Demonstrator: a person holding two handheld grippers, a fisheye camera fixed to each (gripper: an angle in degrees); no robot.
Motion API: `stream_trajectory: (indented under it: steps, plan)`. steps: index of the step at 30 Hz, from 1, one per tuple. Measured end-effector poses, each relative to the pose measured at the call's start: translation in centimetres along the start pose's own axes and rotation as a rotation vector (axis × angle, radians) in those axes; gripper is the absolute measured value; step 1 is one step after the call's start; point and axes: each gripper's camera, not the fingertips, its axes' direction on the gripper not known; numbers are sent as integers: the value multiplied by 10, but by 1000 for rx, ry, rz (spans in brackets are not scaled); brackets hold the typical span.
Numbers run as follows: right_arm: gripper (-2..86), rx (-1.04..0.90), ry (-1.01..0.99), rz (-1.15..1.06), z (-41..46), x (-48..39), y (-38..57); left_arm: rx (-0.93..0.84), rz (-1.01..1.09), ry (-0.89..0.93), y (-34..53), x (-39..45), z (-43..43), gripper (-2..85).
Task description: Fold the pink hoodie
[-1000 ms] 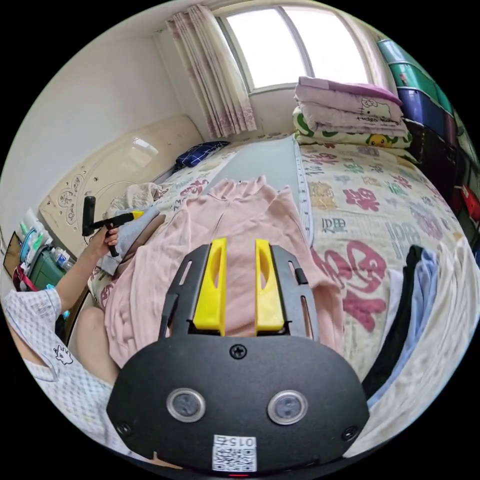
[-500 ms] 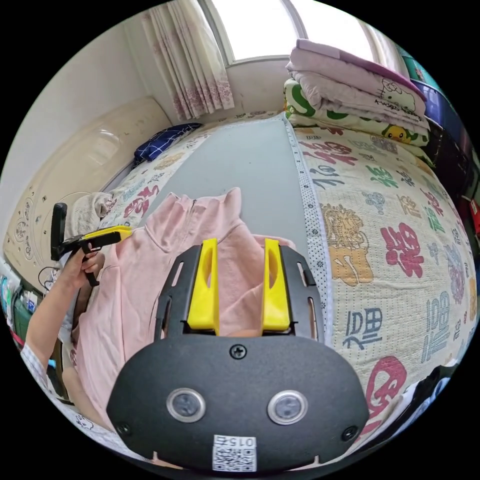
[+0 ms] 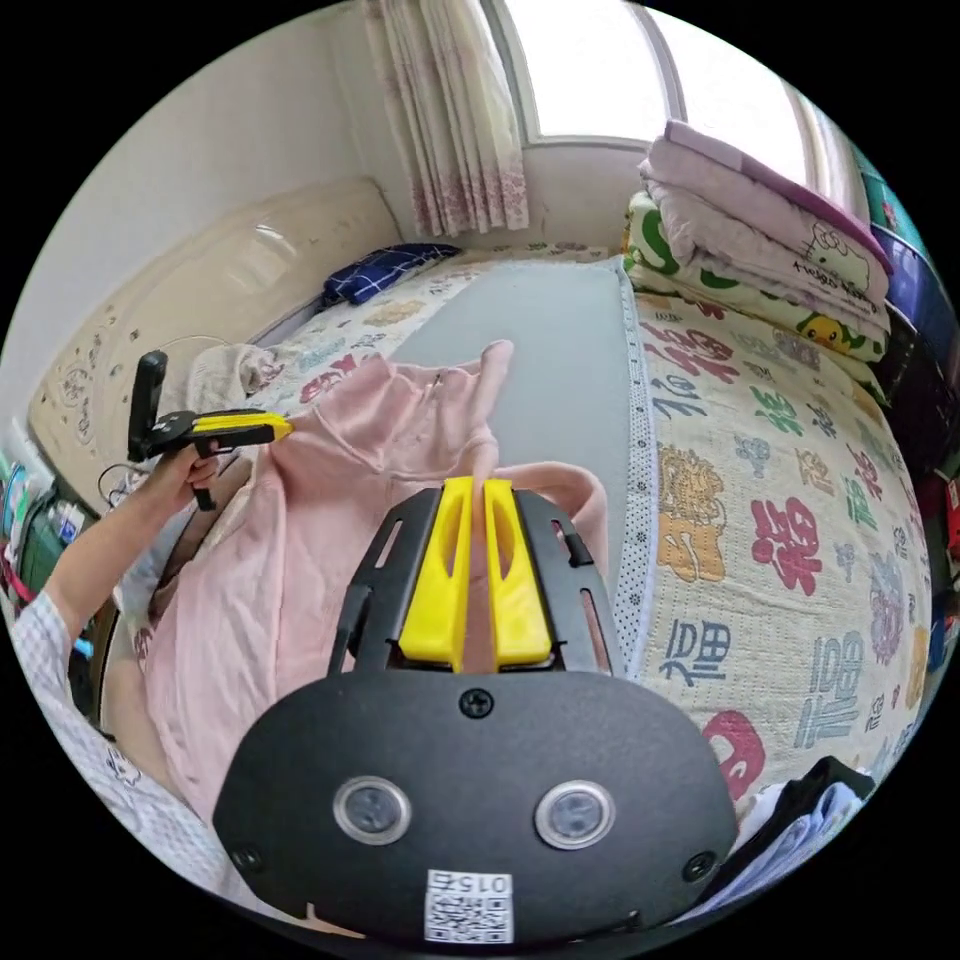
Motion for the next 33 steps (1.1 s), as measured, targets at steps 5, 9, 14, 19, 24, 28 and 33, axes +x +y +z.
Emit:
stream_trajectory:
  steps: [5, 9, 14, 19, 24, 28, 33]
  plan:
    - [4, 110, -57, -152, -173, -56, 82, 176, 148, 80, 65, 47, -124, 6]
    - [5, 77, -120, -282, -258, -100, 177, 190, 285, 204, 149, 89, -193, 6]
    - [4, -119, -251, -220, -279, -119, 318, -7, 325, 326, 301, 146, -188, 6]
    - [2, -140, -155, -241, -295, -130, 351, -83, 285, 266, 369, 165, -163, 5]
    - [-1, -123, -157, -179, -327, -108, 325, 0, 278, 240, 385, 162, -183, 6]
    - [-6, -221, -181, -75, -329, -72, 304, -38, 255, 203, 402, 154, -179, 8]
    - [14, -174, -81, 200, -368, 0, 287, -62, -59, 282, 417, 108, -181, 15]
